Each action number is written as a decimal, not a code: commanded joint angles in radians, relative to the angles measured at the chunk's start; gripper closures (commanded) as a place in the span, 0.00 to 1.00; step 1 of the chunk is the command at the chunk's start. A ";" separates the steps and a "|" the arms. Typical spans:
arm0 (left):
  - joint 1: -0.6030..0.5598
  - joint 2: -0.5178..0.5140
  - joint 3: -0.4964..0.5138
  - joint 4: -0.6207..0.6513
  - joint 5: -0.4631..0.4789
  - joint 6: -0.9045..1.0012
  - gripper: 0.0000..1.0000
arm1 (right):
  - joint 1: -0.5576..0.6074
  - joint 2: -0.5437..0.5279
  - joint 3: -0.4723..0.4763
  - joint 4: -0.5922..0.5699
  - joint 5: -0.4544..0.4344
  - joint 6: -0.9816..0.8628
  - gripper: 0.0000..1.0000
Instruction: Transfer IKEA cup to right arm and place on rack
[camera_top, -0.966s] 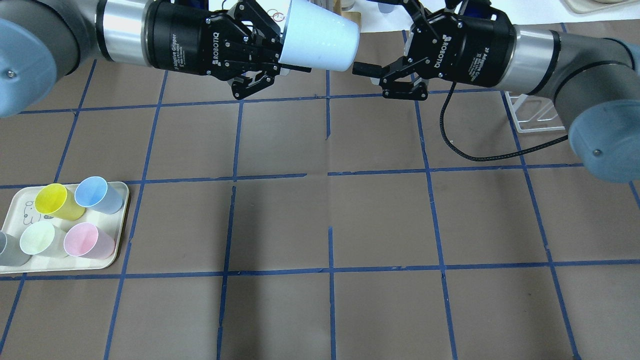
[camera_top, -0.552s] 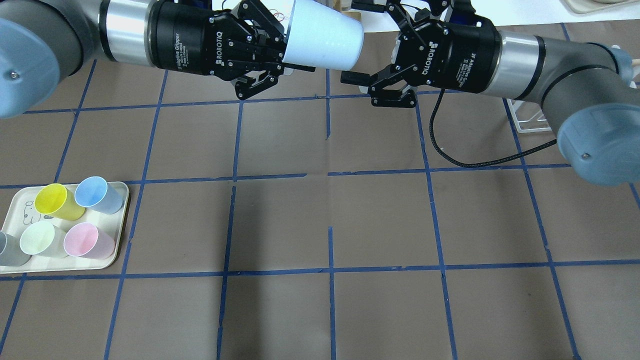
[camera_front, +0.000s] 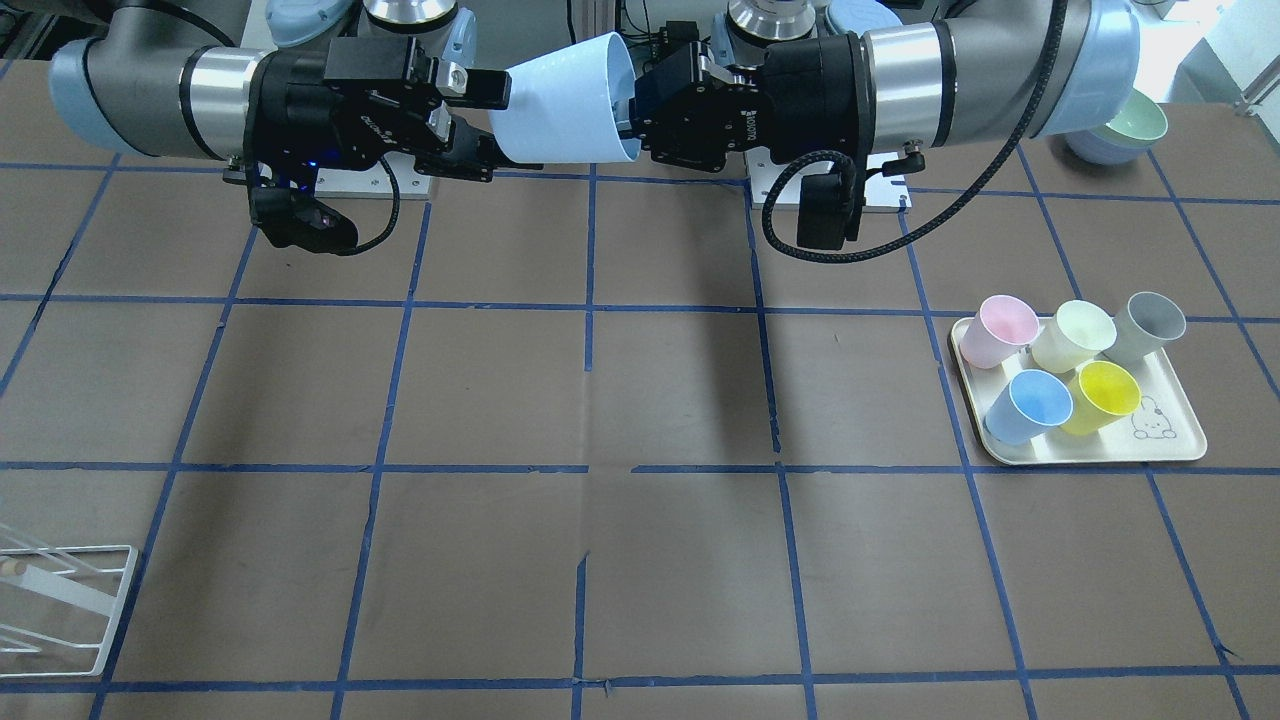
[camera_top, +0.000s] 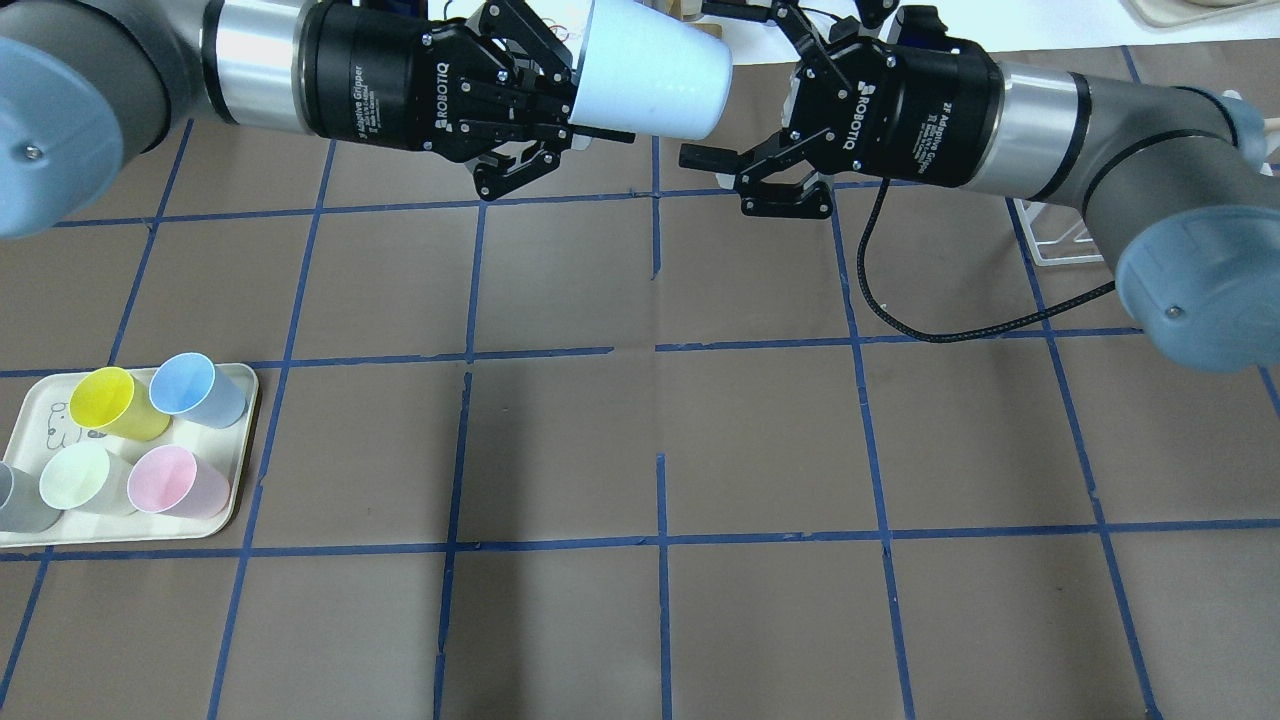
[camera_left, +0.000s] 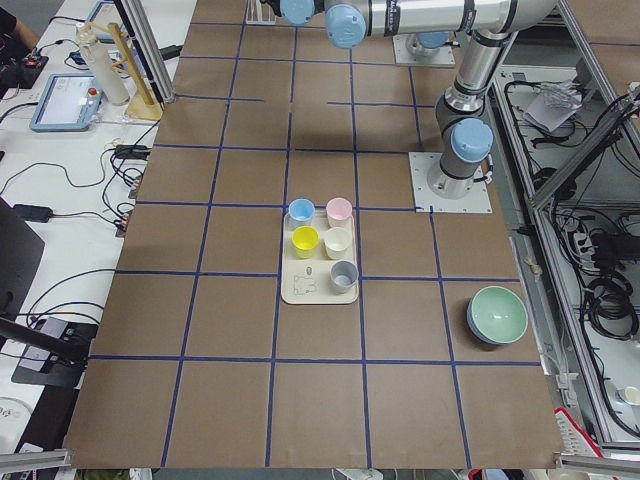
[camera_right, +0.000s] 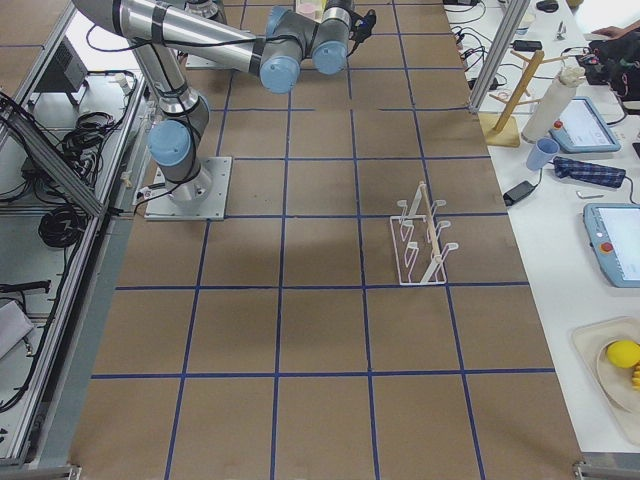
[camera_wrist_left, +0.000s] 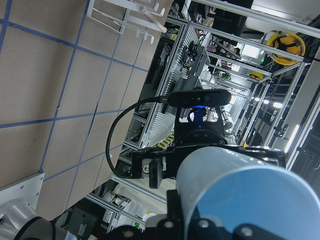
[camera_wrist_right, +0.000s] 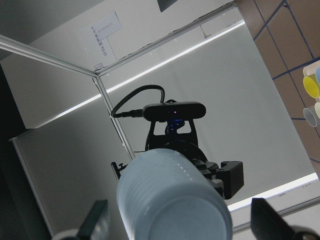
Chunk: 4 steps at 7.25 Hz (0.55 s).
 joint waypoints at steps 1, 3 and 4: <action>0.000 0.000 0.000 0.000 0.001 0.000 1.00 | 0.001 -0.009 0.003 0.001 -0.003 0.036 0.01; 0.000 -0.001 0.000 0.000 0.001 -0.002 1.00 | 0.016 -0.009 0.003 0.001 -0.004 0.039 0.09; 0.000 -0.002 0.000 0.000 0.001 -0.002 1.00 | 0.021 -0.007 0.003 0.001 -0.004 0.039 0.21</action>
